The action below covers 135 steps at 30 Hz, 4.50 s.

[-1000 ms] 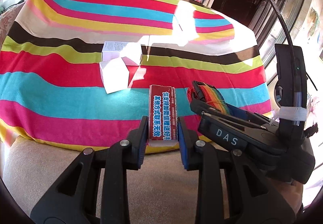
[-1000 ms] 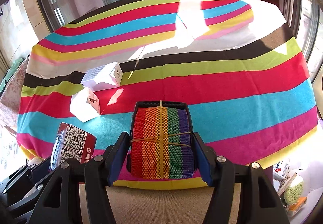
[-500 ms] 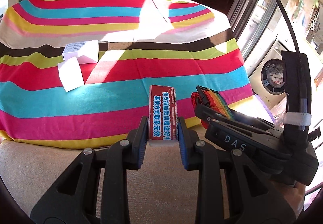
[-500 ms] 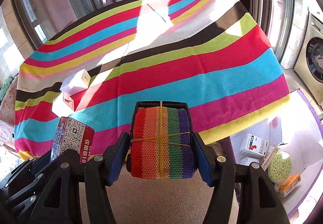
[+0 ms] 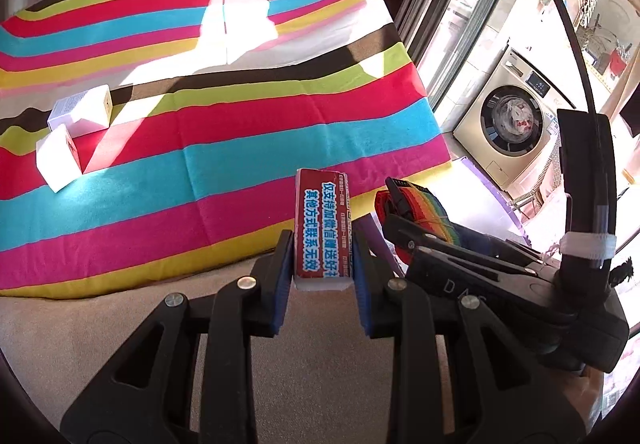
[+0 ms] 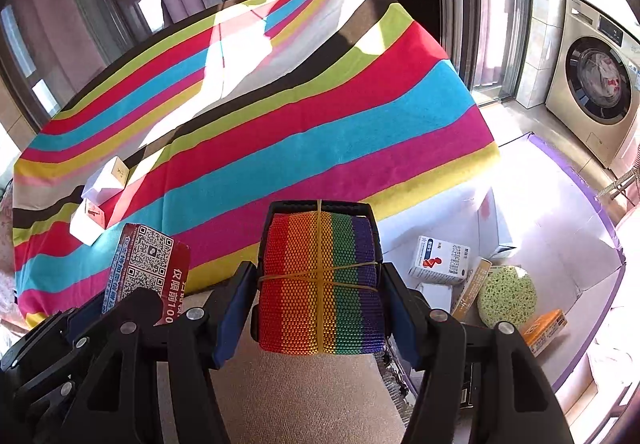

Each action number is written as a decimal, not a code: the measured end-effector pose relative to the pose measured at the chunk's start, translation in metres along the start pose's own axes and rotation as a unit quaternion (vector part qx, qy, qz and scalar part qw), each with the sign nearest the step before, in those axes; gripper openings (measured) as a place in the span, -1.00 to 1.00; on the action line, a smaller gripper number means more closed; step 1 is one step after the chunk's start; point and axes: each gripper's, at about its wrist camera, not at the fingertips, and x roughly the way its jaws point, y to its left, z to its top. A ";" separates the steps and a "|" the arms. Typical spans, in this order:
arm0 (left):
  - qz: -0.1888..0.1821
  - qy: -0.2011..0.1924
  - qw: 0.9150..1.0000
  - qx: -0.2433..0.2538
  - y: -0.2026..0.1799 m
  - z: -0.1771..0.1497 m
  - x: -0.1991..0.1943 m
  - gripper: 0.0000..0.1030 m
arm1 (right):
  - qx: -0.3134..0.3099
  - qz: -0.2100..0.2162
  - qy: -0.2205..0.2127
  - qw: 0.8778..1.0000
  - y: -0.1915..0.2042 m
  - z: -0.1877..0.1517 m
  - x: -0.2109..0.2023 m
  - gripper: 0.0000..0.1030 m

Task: Organize objects
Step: 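Carry the printed box and rainbow pack over the bin and open both tools, then move both open tools back over the two white boxes on the table, then grasp the small white cube box with left tool while right tool grasps the white printed box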

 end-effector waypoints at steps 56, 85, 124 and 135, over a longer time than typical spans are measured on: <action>0.104 -0.016 0.986 -0.133 0.162 0.011 -0.065 0.57 | -0.099 0.051 -0.049 0.993 0.101 0.018 -0.012 0.65; 0.238 -0.052 0.932 -0.269 0.276 0.011 -0.048 -0.08 | -0.210 0.091 -0.037 0.973 0.253 0.053 0.083 0.65; 0.234 -0.079 0.933 -0.263 0.273 0.005 -0.048 -0.10 | -0.230 0.067 -0.013 0.971 0.329 0.063 0.153 0.68; 0.226 -0.095 0.937 -0.249 0.260 0.006 -0.054 -0.10 | -0.230 0.057 -0.015 0.971 0.306 0.053 0.130 0.68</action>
